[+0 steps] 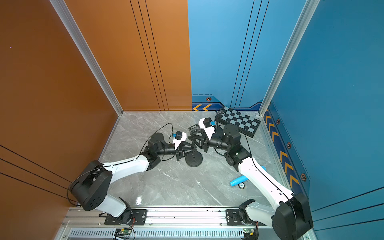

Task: Assemble a microphone stand
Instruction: Screw the microphone stand pole into the microphone stand base.

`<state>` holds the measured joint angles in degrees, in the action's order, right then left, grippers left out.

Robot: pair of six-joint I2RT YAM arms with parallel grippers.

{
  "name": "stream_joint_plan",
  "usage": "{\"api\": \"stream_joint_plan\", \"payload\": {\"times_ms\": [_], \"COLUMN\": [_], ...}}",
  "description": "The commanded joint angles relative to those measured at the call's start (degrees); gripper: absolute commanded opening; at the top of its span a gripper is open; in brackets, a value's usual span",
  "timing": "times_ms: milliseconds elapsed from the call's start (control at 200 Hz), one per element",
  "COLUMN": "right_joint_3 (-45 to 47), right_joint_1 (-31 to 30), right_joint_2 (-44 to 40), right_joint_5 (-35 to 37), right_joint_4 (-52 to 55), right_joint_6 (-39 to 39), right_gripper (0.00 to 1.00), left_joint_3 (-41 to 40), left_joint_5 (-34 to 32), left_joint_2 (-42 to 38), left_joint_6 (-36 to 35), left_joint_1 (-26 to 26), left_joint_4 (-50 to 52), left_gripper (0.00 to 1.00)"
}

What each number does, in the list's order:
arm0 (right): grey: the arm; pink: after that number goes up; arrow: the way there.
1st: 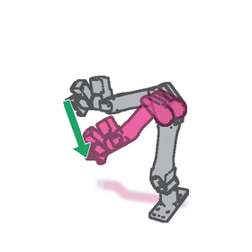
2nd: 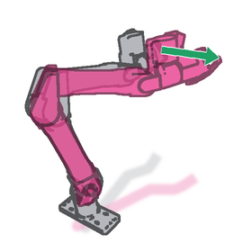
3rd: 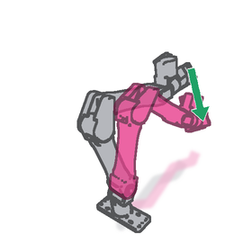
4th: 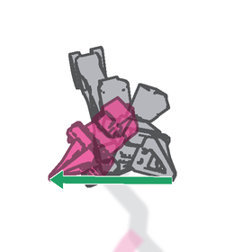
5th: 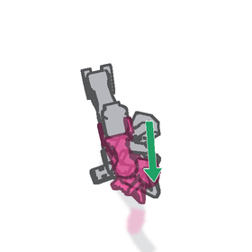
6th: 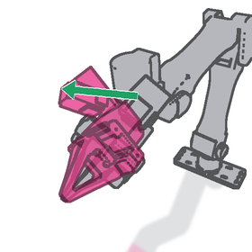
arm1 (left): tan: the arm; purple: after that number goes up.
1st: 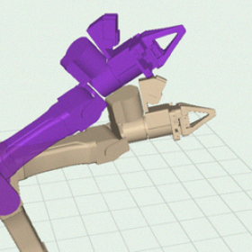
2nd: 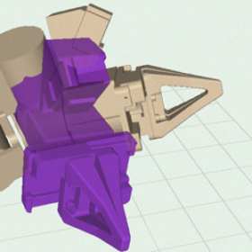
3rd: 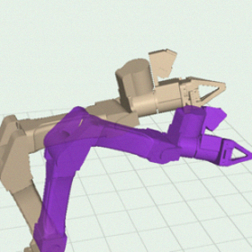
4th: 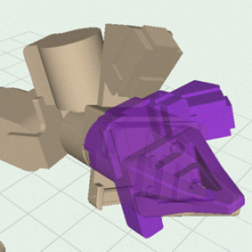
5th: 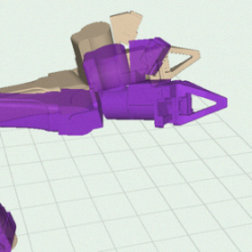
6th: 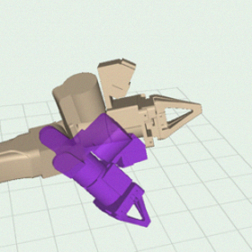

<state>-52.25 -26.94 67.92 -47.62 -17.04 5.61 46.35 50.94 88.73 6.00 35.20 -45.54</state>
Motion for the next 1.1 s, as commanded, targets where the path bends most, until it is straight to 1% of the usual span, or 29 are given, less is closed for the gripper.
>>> {"api": "stream_joint_plan", "payload": {"times_ms": [0,60,145,210,285,345,385,400,430,460,470,500,520,530,575,636,661,716,761,836,896,941,1021,1096], "right_joint_3": [-2.0,-2.2,-3.1,-3.6,-4.1,-4.4,-4.3,-4.2,-4.0,-3.8,-3.5,-2.6,-1.7,-1.3,1.3,6.6,9.2,13.7,15.0,15.9,17.7,19.0,20.3,21.4], "right_joint_1": [-0.9,-0.8,-0.5,-0.4,-0.4,-0.4,-0.4,-0.4,-0.4,-0.4,-0.4,-0.4,-0.5,-0.6,-1.0,-1.9,-2.4,-3.4,-3.6,-4.2,-4.5,-4.5,-4.5,-4.9], "right_joint_2": [-1.9,-2.2,-2.0,-1.8,-1.6,-1.4,-1.4,-1.4,-1.5,-1.5,-1.6,-1.6,-1.7,-1.7,-2.0,-2.4,-2.4,-1.4,0.2,3.2,5.9,8.3,12.1,15.8], "right_joint_5": [-5.2,-5.4,-6.4,-7.2,-8.0,-8.0,-6.7,-5.8,-3.5,-1.0,-0.3,2.6,4.7,5.6,9.6,15.9,17.9,22.3,24.9,28.2,30.0,30.8,31.3,31.3], "right_joint_4": [2.0,2.8,4.3,4.7,5.1,5.8,6.4,6.6,7.5,8.3,8.4,8.1,7.6,7.2,4.4,-4.6,-10.3,-20.5,-23.9,-26.4,-31.2,-35.0,-39.4,-44.8], "right_joint_6": [-1.5,-2.6,-3.6,-3.8,-3.9,-4.1,-4.5,-4.6,-4.9,-5.4,-5.5,-5.6,-5.6,-5.6,-5.4,-4.6,-4.7,-4.2,-3.0,-3.0,-2.3,-1.4,-0.4,0.2], "right_gripper": [0.35,0.34,0.27,0.20,0.09,0.06,0.05,0.05,0.03,0.02,0.02,0.02,0.00,0.00,0.00,0.00,0.00,0.00,0.00,0.00,0.00,0.00,0.00,0.00], "left_joint_3": [2.1,2.1,2.2,2.4,2.7,2.8,2.6,2.6,2.2,1.7,1.6,1.2,0.6,0.5,-0.6,-1.6,-1.9,-1.9,-1.4,-1.5,-1.9,-2.4,-3.9,-5.8], "left_joint_5": [2.1,2.3,3.4,4.7,5.5,5.9,5.4,5.0,3.6,1.9,1.3,-0.6,-2.5,-3.7,-7.7,-11.3,-12.5,-13.5,-13.3,-14.7,-17.4,-18.3,-19.3,-20.7], "left_joint_2": [0.6,0.5,0.6,0.9,1.6,2.0,2.1,2.0,1.9,1.7,1.6,1.3,1.1,1.0,0.4,0.1,0.2,1.0,2.4,5.3,7.5,9.5,13.1,16.4], "left_joint_6": [1.8,1.8,2.0,2.3,2.5,2.6,2.9,2.9,3.1,3.2,3.1,3.1,3.2,3.3,2.8,1.4,0.9,-0.2,-2.3,-8.2,-10.5,-10.3,-8.0,-7.2], "left_joint_1": [0.0,-0.1,-0.1,-0.2,-0.2,-0.3,-0.5,-0.7,-0.9,-1.2,-1.3,-1.6,-1.8,-1.8,-2.0,-2.2,-2.3,-2.3,-2.0,-0.7,0.2,0.2,-0.3,-0.3], "left_joint_4": [0.4,0.4,0.4,0.4,0.4,0.4,0.4,0.4,0.4,0.3,0.3,0.3,0.3,0.3,0.3,0.3,0.3,0.3,0.3,0.1,-1.4,-4.2,-12.3,-19.0], "left_gripper": [0.00,0.00,0.00,0.00,0.00,0.00,0.01,0.05,0.17,0.41,0.51,0.74,0.95,1.00,0.98,0.98,0.98,0.98,0.98,0.98,0.98,0.98,0.98,0.99]}}
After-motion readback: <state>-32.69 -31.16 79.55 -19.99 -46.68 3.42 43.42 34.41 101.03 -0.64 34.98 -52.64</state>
